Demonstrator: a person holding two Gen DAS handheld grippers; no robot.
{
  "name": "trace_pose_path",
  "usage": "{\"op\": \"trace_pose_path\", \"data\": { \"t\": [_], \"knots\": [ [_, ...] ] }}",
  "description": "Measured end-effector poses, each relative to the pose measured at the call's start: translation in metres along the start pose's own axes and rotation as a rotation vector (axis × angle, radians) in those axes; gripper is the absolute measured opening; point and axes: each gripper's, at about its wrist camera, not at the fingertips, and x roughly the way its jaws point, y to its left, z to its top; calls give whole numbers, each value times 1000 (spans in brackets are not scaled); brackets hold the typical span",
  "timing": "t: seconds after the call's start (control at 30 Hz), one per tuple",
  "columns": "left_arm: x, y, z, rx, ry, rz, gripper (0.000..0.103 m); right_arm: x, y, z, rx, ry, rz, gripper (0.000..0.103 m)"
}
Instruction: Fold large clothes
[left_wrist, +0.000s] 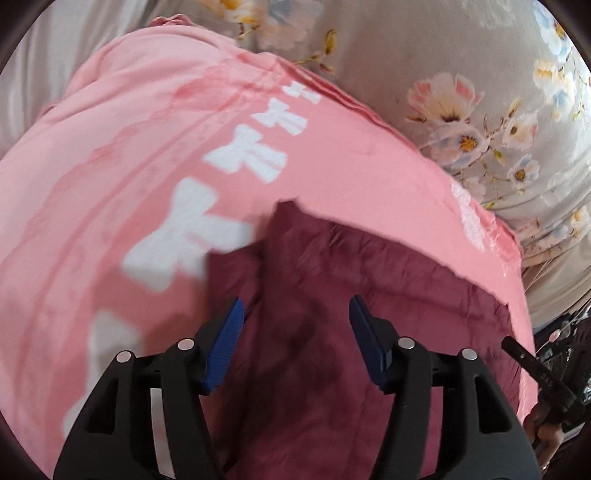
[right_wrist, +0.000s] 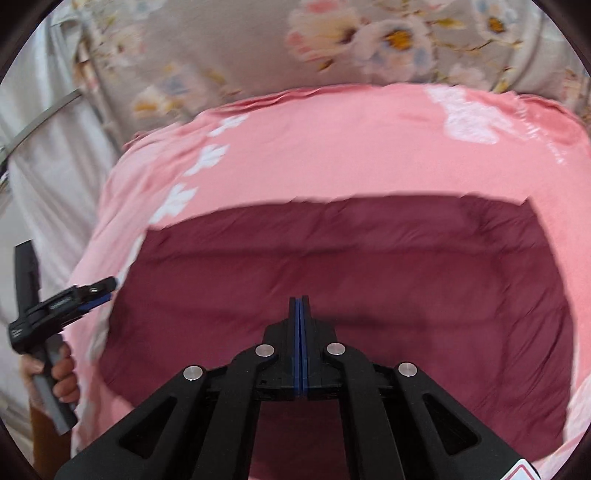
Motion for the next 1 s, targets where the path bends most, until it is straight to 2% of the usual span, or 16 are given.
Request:
{"op": "trace_pose_path", "data": {
  "t": [0.1,0.2,0.33,0.4,0.47,0.53,0.57,0.63,0.67,0.77,0.83,0.93,1.0],
  "knots": [
    [-5,17,-25,-21,64,1,57,10,10,-13,0,39,21,2],
    [0,28,-45,-72,118,-66,57,23,8,-21,22,63,15,2],
    [3,21,-54,-85,89,-65,58,39,-2,-34,58,70,26,1],
    [5,15,-55,-95,92,-106,57,44,-5,-38,68,57,26,0],
    [6,6,-57,-87,89,-106,51,48,-8,-41,74,46,32,0],
    [5,-3,-58,-71,85,-102,35,51,-11,-41,75,36,39,0],
    [2,-7,-58,-65,76,-102,31,52,-12,-42,77,30,44,0],
    [-7,-19,-56,-38,45,-104,15,51,-14,-43,80,21,52,0],
    [-14,-25,-56,-21,28,-109,13,50,-15,-43,80,18,57,0],
    [-36,-51,-52,28,-26,-142,10,40,-19,-43,101,21,83,0],
    [-50,-68,-48,60,-57,-157,9,15,-22,-48,128,7,121,3],
    [-67,-93,-44,118,-97,-155,9,-24,-9,-62,67,-25,116,3],
    [-75,-108,-43,155,-117,-153,9,-37,-8,-77,51,-15,121,3]
  ]
}}
